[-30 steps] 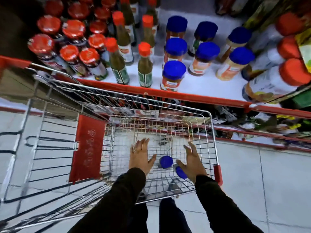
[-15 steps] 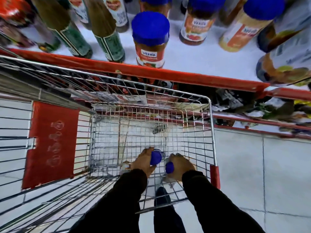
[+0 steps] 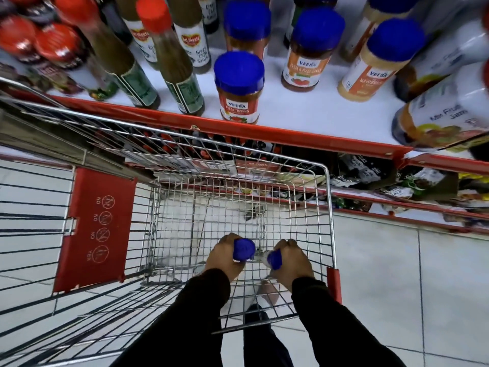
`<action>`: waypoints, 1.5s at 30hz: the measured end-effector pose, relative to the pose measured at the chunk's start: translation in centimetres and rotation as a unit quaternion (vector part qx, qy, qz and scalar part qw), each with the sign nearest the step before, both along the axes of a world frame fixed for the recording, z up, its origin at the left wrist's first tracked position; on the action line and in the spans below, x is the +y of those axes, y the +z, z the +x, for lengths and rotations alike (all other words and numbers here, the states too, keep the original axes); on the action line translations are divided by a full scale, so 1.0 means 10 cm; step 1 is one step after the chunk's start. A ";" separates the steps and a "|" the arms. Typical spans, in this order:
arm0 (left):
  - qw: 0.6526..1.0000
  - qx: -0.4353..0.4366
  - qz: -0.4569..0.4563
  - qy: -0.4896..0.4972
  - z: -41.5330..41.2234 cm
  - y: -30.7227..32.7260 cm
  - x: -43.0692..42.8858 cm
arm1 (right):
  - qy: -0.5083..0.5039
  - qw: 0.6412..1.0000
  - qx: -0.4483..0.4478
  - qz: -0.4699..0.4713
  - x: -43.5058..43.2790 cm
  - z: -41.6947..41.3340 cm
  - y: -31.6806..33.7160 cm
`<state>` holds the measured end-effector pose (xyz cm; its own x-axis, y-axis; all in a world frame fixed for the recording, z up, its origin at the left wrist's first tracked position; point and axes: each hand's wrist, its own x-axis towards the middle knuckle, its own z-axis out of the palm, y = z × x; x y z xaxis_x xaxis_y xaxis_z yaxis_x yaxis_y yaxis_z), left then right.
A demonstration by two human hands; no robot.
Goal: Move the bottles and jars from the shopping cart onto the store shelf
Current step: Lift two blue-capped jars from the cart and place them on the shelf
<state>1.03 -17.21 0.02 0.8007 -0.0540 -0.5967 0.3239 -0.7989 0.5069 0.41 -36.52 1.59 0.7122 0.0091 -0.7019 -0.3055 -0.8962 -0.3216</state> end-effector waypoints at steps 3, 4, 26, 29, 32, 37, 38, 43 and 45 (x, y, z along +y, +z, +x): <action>0.998 -0.034 -0.033 0.029 0.03 0.27 0.05 | -0.058 0.996 -0.049 0.052 -0.08 -0.03 0.23; 0.998 -0.044 -0.040 0.037 0.04 0.39 0.06 | -0.066 0.993 -0.070 0.068 -0.10 -0.02 0.34; 0.922 -0.286 -0.243 0.097 0.94 2.62 -0.27 | -0.189 0.857 -0.404 0.260 -0.66 0.66 2.48; 0.912 -0.313 -0.247 0.095 1.17 2.85 -0.44 | -0.206 0.839 -0.431 0.261 -0.75 0.86 2.68; 0.905 -0.330 -0.249 0.101 1.37 3.00 -0.62 | -0.210 0.825 -0.471 0.230 -0.83 1.08 2.85; 0.919 -0.316 -0.216 0.097 1.67 3.09 -0.88 | -0.202 0.845 -0.453 0.201 -0.94 1.38 2.94; 0.922 -0.310 -0.210 0.100 1.71 3.07 -0.91 | -0.199 0.850 -0.446 0.196 -0.94 1.41 2.93; 0.934 -0.273 -0.200 0.116 1.81 2.97 -1.03 | -0.180 0.874 -0.421 0.164 -0.94 1.53 2.88; 0.942 -0.260 -0.182 0.110 1.83 2.95 -1.05 | -0.181 0.883 -0.406 0.151 -0.95 1.55 2.85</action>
